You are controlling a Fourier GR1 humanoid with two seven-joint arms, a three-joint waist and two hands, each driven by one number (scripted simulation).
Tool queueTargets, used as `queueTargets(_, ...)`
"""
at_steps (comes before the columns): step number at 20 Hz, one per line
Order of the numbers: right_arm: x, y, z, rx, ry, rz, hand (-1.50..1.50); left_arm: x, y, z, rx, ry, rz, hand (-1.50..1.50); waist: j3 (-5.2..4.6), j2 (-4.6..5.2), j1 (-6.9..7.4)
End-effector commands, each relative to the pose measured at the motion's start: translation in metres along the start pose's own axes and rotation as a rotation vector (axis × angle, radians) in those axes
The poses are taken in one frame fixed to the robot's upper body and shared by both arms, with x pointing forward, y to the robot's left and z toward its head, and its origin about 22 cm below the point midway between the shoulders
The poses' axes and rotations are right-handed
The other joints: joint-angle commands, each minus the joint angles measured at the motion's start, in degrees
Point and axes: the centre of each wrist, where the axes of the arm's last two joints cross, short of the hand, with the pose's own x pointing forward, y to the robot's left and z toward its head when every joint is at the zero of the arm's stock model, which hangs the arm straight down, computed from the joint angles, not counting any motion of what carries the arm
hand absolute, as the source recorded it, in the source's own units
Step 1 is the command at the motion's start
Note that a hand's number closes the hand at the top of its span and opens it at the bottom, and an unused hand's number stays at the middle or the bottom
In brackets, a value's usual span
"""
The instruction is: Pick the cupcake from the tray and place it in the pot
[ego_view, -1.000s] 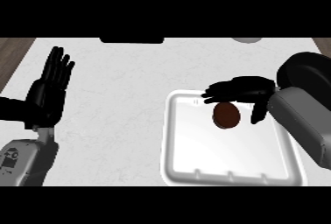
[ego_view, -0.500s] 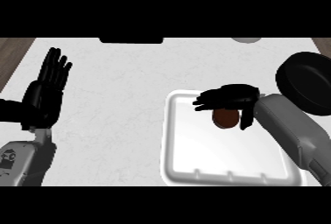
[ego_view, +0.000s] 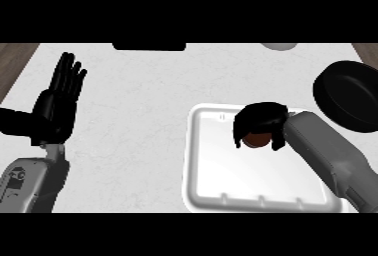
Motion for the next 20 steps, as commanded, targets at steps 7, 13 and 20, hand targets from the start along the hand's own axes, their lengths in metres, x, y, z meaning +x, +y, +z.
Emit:
queueTargets(7,0.015,0.039,-0.009,-0.083,-0.195,0.019,1.5,0.007,-0.007,-0.002,0.012,0.002,0.006,0.0,0.57,0.46,-0.41)
queueTargets(13,0.011,0.001,0.025,-0.248,-0.118,0.121,1.5,-0.004,0.013,0.001,0.006,0.002,0.011,0.0,0.53,0.35,-0.6)
queueTargets(20,-0.018,-0.034,0.023,-0.577,0.911,-0.188,1.5,-0.003,0.006,0.003,0.008,0.003,-0.005,0.0,0.05,-0.05,-0.58)
